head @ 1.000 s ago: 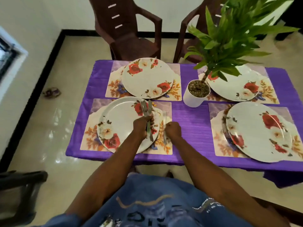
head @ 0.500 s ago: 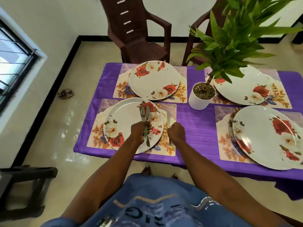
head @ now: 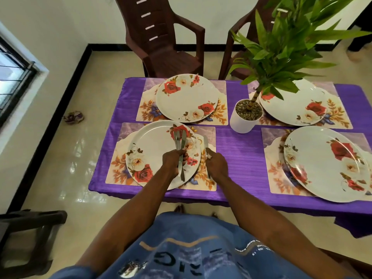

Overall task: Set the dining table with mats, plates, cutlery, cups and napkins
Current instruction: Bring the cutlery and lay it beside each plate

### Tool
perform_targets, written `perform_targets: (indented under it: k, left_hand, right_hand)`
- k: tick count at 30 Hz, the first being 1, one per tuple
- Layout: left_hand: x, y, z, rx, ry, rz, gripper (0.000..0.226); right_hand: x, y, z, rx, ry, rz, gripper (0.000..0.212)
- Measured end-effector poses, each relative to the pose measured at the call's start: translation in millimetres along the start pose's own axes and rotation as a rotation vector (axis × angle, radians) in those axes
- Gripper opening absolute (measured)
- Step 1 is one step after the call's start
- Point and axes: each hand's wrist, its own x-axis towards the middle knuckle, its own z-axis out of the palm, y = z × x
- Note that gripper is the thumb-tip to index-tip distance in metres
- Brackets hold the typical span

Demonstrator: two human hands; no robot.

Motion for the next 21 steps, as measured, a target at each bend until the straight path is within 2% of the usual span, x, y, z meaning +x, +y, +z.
perform_targets:
  k: [8, 21]
  left_hand:
    - [2.6, -2.6, 0.3, 0.036, 0.009, 0.000, 0.025]
    - [-0.2, -2.2, 0.1, 0.067, -0.001, 0.004, 0.023]
  right_hand:
    - [1.4, 2.8, 6.6, -0.056, 0.039, -0.003, 0.041]
    - [-2.8, -0.4, 11.0, 0.012, 0.065, 0.058, 0.036]
